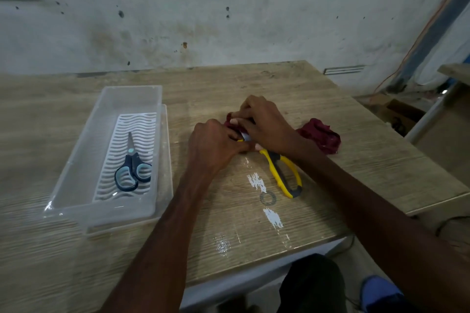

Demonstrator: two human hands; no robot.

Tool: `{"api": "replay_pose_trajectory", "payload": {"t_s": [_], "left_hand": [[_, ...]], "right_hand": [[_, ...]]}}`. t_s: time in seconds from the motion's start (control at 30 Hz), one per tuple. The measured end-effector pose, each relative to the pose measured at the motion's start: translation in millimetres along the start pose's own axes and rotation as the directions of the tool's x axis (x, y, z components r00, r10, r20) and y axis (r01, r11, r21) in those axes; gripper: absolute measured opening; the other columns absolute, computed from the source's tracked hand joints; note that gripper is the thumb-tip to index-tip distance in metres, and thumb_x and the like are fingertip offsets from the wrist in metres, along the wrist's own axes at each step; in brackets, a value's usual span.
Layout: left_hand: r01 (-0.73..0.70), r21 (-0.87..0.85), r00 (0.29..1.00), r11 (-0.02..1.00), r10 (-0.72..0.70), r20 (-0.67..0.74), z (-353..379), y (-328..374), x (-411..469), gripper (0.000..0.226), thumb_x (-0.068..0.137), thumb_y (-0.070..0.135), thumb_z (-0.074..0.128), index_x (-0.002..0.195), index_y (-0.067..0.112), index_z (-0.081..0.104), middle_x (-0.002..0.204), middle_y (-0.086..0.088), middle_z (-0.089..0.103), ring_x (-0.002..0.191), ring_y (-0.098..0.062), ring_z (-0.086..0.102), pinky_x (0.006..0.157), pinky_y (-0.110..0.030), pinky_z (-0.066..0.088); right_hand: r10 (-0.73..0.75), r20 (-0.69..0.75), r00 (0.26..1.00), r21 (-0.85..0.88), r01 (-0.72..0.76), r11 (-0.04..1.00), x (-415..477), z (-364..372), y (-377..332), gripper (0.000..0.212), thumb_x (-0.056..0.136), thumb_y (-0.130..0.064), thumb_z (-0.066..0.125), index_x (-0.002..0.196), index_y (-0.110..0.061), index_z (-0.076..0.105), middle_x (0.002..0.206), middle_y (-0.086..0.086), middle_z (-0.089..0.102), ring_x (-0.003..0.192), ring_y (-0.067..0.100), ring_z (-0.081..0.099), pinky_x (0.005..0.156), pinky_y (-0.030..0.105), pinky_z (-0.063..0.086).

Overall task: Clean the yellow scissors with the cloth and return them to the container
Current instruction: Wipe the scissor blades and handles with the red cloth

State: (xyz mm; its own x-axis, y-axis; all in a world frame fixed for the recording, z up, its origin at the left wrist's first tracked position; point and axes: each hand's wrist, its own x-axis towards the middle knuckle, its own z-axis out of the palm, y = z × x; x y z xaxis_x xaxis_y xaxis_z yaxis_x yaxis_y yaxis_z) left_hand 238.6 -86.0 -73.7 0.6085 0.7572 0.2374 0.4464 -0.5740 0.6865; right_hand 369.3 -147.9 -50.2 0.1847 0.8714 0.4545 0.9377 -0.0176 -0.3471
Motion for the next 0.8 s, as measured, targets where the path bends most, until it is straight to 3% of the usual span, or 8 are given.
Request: {"api": "replay_pose_trajectory", "payload": {"t_s": [0.1,0.2,0.27,0.37,0.47,0.57,0.7,0.8], "left_hand": [[0.013,-0.032,1.0,0.999,-0.012,0.019,-0.6,0.6,3.2,0.045,0.046,0.077,0.075,0.07,0.039,0.078,0.051,0.013,0.064,0.057,0.002,0.06,0.051,-0.018,0.037],[0.016,-0.014,0.999,1.0,-0.016,0.029,0.8,1.9,1.7,0.051,0.043,0.08,0.074,0.076,0.041,0.078,0.05,0.012,0.062,0.061,-0.001,0.063,0.053,-0.02,0.038],[0.016,-0.003,1.0,1.0,-0.016,0.026,0.4,2.7,0.3,0.05,0.045,0.079,0.075,0.079,0.042,0.078,0.047,0.011,0.056,0.064,-0.004,0.064,0.053,-0.02,0.037],[0.001,0.028,1.0,1.0,-0.002,0.03,-0.4,4.1,-0.3,0.049,0.051,0.077,0.075,0.085,0.042,0.078,0.047,0.011,0.051,0.067,-0.008,0.064,0.056,-0.022,0.037],[-0.033,0.064,0.999,0.997,0.032,0.029,0.4,4.4,-1.2,0.049,0.055,0.076,0.073,0.089,0.041,0.079,0.049,0.01,0.051,0.068,-0.01,0.063,0.059,-0.024,0.038],[-0.046,0.054,0.999,0.997,0.045,0.03,0.3,4.0,-3.1,0.049,0.056,0.076,0.072,0.089,0.04,0.079,0.055,0.007,0.058,0.069,-0.011,0.064,0.059,-0.025,0.038],[-0.02,0.048,1.0,0.999,0.02,0.009,-1.6,7.4,-5.7,0.049,0.054,0.077,0.072,0.087,0.041,0.079,0.051,0.017,0.052,0.059,-0.002,0.054,0.052,-0.02,0.032],[0.022,-0.012,1.0,1.0,-0.022,-0.012,-2.0,7.9,-7.1,0.047,0.049,0.078,0.074,0.078,0.04,0.079,0.047,0.014,0.06,0.051,-0.001,0.055,0.05,-0.021,0.034]], "right_hand": [[-0.03,0.093,0.995,-0.12,0.041,0.992,-19.9,-15.5,6.1,0.018,0.08,-0.011,0.07,0.073,0.005,0.067,0.071,0.019,0.065,0.071,0.032,0.063,0.062,0.034,0.038],[-0.009,0.007,1.0,0.033,0.009,0.999,-20.8,-22.0,9.7,0.013,0.068,-0.007,0.08,0.08,-0.006,0.078,0.072,0.012,0.07,0.067,0.019,0.062,0.06,0.023,0.044],[0.049,0.034,0.998,0.124,-0.053,0.991,-10.6,-21.8,13.2,0.02,0.065,-0.013,0.084,0.085,-0.011,0.079,0.075,0.007,0.071,0.069,0.011,0.062,0.063,0.015,0.043],[0.113,0.122,0.986,0.18,-0.134,0.974,2.0,-20.7,15.1,0.031,0.067,-0.018,0.084,0.097,-0.014,0.077,0.083,0.004,0.075,0.076,0.008,0.068,0.07,0.014,0.049],[0.117,0.15,0.982,0.158,-0.141,0.977,4.8,-15.7,16.5,0.025,0.073,-0.016,0.079,0.098,-0.014,0.076,0.088,0.002,0.074,0.08,0.007,0.065,0.07,0.009,0.045],[0.131,0.073,0.989,0.149,-0.14,0.979,5.5,-7.8,15.5,0.011,0.075,-0.012,0.076,0.087,-0.012,0.077,0.083,0.002,0.072,0.074,0.007,0.06,0.065,0.006,0.039],[0.183,-0.09,0.979,0.136,-0.17,0.976,9.4,10.3,9.9,0.005,0.077,-0.008,0.071,0.079,-0.01,0.074,0.081,0.009,0.07,0.077,0.015,0.061,0.072,0.028,0.047],[0.214,-0.187,0.959,0.169,-0.183,0.968,10.7,2.4,11.0,0.005,0.079,-0.008,0.069,0.079,-0.012,0.072,0.081,0.003,0.07,0.076,0.012,0.06,0.07,0.022,0.043]]}}
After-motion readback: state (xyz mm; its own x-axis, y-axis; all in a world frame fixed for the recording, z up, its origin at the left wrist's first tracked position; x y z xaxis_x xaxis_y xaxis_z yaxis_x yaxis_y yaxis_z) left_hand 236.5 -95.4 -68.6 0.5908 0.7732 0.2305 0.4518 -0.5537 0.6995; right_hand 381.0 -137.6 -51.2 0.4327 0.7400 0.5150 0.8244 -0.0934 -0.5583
